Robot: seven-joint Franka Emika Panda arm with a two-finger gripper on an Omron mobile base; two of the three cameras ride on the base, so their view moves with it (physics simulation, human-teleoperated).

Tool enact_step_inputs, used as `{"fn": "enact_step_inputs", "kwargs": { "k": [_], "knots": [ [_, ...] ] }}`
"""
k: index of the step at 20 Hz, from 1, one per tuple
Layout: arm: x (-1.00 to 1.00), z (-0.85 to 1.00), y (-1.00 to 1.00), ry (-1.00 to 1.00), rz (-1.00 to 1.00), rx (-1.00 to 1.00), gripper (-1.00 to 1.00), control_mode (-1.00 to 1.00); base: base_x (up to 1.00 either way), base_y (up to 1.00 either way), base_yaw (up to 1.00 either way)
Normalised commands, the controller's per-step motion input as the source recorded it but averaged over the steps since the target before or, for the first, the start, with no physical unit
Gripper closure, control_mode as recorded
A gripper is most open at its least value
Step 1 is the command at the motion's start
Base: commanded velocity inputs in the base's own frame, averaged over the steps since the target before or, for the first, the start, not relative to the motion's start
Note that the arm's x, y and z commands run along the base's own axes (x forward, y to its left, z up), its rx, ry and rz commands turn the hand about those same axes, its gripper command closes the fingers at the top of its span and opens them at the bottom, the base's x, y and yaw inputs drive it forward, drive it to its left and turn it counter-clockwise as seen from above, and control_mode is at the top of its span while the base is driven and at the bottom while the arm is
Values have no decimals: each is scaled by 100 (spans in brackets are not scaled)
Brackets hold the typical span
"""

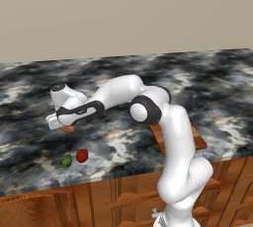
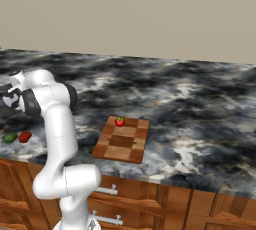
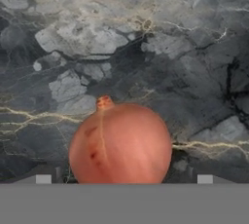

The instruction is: Place the avocado, onion, tomato, and bell pepper on the cutting board.

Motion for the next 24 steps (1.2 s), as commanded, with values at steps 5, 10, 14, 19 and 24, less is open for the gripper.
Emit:
{"fn": "enact_step_inputs", "kwargs": {
  "k": [5,10,14,19,24],
  "knots": [
    [-16,-17,0,0,-3,0,-100,-100,0,0,0],
    [2,-20,0,1,-1,0,-100,-100,0,0,0],
    [14,-1,0,0,0,0,-100,-100,0,0,0],
    [14,2,1,0,0,0,-100,-100,0,0,0],
    [10,0,0,0,0,0,-100,-100,0,0,0]
  ]
}}
